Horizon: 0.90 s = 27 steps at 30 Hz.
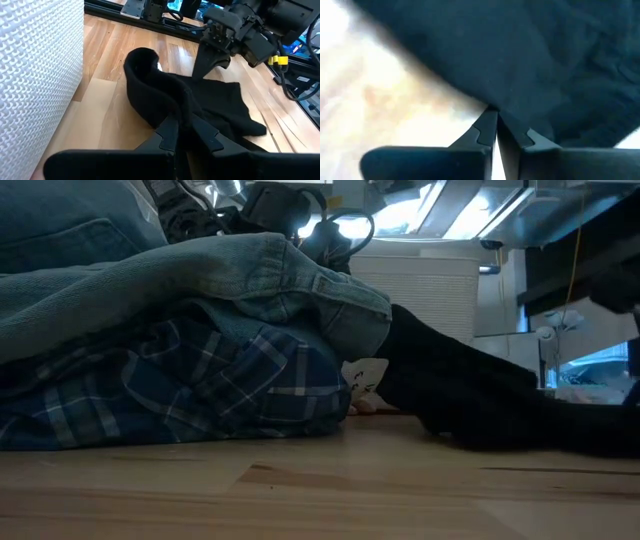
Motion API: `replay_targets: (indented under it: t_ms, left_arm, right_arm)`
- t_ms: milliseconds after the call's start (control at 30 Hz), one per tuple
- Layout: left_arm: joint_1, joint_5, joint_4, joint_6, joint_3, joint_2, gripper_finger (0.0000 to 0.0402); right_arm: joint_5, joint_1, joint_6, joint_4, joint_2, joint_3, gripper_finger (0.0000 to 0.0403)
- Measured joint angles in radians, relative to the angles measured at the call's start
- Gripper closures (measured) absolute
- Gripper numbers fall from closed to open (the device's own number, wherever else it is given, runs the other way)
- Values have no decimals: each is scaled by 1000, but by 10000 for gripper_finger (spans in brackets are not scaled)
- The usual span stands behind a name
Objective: Sort clothes
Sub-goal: Put the black shorts into the white laundry bin
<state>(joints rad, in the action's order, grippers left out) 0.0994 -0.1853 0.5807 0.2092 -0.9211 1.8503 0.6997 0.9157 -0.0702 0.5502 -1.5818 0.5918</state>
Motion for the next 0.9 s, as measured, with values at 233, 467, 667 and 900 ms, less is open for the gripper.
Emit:
replay_targets:
  t_ms: [233, 467, 667, 900]
  left_arm:
    - [0, 0, 41, 40, 0, 0, 386]
    - [-6, 2, 57, 46, 0, 0, 386]
    - [-7, 1, 58, 46, 0, 0, 386]
    - [-7, 0, 55, 46, 0, 0, 386]
  right_arm:
    - [-32, 0, -34, 372, 0, 196, 395]
    - [132, 0, 52, 532, 1, 423, 396]
    - [318, -99, 235, 353, 3, 476, 389]
    - [169, -349, 415, -120, -7, 362, 387]
